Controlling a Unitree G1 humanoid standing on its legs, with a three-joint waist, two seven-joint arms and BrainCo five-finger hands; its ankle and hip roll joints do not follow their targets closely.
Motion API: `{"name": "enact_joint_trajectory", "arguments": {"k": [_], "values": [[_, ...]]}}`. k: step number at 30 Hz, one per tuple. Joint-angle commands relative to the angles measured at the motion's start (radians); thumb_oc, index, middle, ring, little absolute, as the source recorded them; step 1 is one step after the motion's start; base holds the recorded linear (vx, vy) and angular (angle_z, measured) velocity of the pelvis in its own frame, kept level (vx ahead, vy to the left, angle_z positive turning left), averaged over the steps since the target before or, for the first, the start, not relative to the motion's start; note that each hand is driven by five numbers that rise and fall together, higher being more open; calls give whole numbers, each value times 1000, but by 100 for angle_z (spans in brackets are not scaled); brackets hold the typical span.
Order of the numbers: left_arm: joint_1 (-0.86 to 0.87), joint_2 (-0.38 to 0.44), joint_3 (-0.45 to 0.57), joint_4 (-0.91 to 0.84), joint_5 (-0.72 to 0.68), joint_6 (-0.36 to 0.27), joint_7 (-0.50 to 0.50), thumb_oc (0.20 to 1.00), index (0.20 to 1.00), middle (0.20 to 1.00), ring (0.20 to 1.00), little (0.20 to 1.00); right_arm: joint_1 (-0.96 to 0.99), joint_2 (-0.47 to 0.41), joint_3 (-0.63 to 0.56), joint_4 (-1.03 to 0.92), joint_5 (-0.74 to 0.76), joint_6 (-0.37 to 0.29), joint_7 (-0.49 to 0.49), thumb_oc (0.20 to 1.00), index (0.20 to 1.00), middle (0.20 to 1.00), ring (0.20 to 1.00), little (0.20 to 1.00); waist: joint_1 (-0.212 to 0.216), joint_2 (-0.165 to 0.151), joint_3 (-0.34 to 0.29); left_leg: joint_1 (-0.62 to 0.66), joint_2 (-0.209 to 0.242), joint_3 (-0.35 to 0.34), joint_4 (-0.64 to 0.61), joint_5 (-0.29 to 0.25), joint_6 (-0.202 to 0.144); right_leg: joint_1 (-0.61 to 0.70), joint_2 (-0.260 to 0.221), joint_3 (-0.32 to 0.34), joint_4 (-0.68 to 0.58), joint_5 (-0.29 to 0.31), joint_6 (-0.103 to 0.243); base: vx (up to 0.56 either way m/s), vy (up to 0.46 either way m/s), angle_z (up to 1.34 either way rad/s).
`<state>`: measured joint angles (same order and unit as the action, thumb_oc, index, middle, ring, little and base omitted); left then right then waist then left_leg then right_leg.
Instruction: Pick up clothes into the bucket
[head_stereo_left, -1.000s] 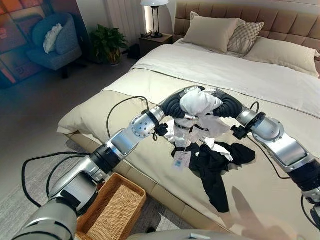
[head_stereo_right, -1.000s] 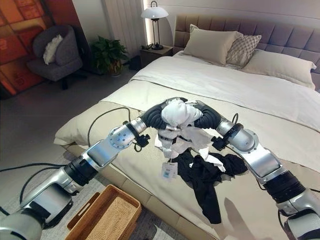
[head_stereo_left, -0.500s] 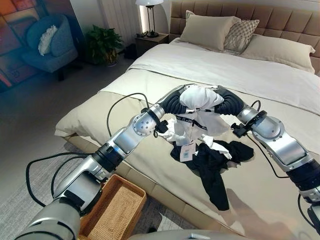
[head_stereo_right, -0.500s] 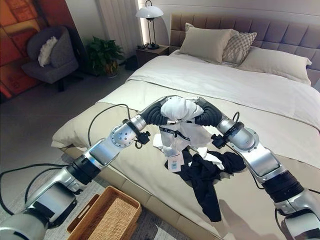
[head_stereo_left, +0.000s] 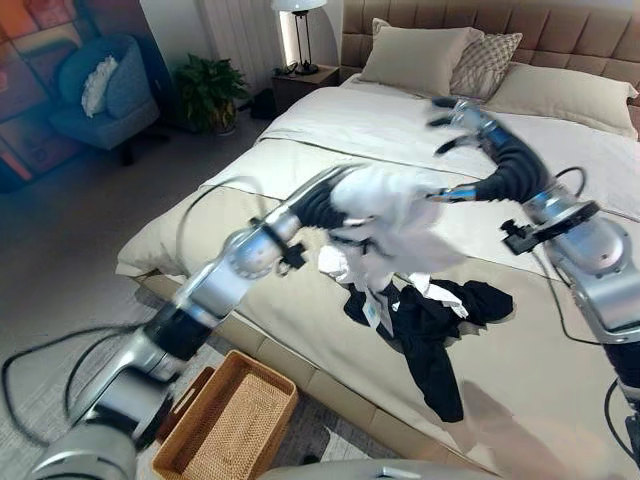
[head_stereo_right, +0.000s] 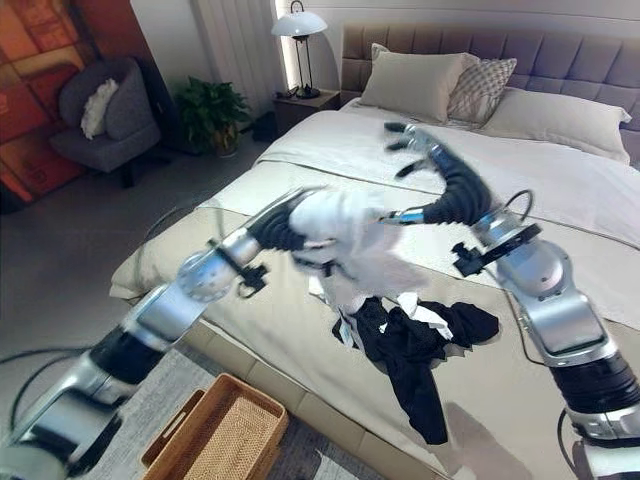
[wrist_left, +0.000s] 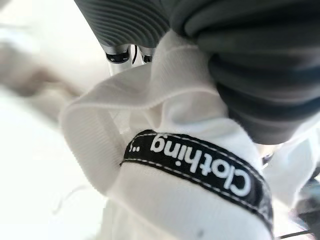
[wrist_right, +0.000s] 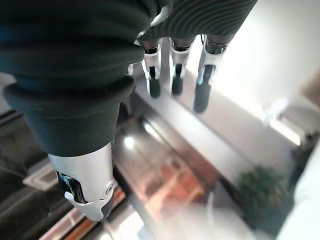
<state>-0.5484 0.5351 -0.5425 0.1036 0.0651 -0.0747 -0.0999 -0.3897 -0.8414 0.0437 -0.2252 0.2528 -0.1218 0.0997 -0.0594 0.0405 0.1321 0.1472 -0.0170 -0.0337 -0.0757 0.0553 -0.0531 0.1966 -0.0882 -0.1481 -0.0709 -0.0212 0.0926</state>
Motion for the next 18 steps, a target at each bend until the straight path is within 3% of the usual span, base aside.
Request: {"name": "enact_joint_trajectory", "arguments": {"k": [1,6,18], "values": [[-104,-18,49,-17,-24,-48,47,200,200,200,200,200,40,4,-103,-17,-6,-55,-51,1000,1000,1000,1000,1000,19,-86,-66,-57,-28,-30,138,-118,35,-69,-66,-11,104,-2,49,30,-4,2],[-24,20,133,-68,-112,-59,61,200,200,200,200,200,91,17,-171,44,-22,-52,-100,1000,1000,1000,1000,1000,19,-86,-70,-49,-25,-30,128,-117,33,-63,-64,-16,98,-1,47,6,-2,-2],[123,56,284,-110,-170,-60,97,200,200,200,200,200,189,65,-253,107,-47,-29,-130,1000,1000,1000,1000,1000,19,-83,-68,-38,-22,-29,117,-122,29,-61,-64,-15,97,-5,46,2,0,0]]}}
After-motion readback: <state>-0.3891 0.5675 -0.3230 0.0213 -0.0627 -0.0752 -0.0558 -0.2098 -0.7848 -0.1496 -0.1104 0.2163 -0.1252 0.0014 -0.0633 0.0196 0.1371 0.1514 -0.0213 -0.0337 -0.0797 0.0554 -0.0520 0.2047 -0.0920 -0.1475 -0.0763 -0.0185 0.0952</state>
